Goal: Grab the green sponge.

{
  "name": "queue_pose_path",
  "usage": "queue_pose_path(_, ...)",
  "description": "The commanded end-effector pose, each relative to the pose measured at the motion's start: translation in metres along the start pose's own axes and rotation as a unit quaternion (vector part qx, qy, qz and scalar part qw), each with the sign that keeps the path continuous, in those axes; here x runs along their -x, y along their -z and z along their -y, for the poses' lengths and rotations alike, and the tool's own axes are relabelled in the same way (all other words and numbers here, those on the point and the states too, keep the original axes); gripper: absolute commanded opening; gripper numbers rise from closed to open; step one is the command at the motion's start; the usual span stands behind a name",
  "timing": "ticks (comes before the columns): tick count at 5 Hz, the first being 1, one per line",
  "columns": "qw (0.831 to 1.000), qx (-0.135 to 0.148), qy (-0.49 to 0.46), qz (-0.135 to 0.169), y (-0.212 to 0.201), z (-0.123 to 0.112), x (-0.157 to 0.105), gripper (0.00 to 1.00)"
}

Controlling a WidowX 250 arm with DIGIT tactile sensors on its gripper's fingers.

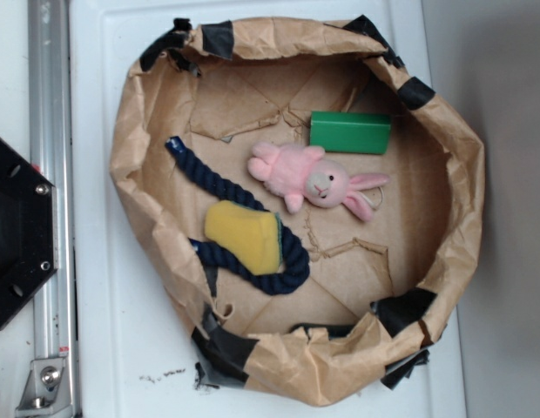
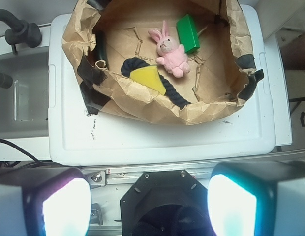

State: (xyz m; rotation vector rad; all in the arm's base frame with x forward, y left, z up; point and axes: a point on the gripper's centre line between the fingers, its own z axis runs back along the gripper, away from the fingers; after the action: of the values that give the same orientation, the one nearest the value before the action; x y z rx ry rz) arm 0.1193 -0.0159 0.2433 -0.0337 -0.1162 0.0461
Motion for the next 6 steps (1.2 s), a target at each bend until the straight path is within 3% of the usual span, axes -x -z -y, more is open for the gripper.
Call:
queue_pose_path(1,1.000,0.000,0.000,0.000,0.000,0.000,0.000,1.00)
queue_pose_path(2,0.998,0.006,0.020,-0.053,0.032,0.014,-0.046,1.00)
queue_pose_path(3,0.991,-0.015,0.112,-0.070,0.076,0.016,-0.087,1.00)
queue_pose_path(4,0.976,0.020,0.197,-0.089,0.124,0.008,-0.117,1.00)
queue_pose_path(5,0.954,0.052,0.274,-0.108,0.150,-0.003,-0.109,1.00)
queue_pose_path(6,0.943,0.086,0.300,-0.111,0.161,-0.010,-0.094,1.00)
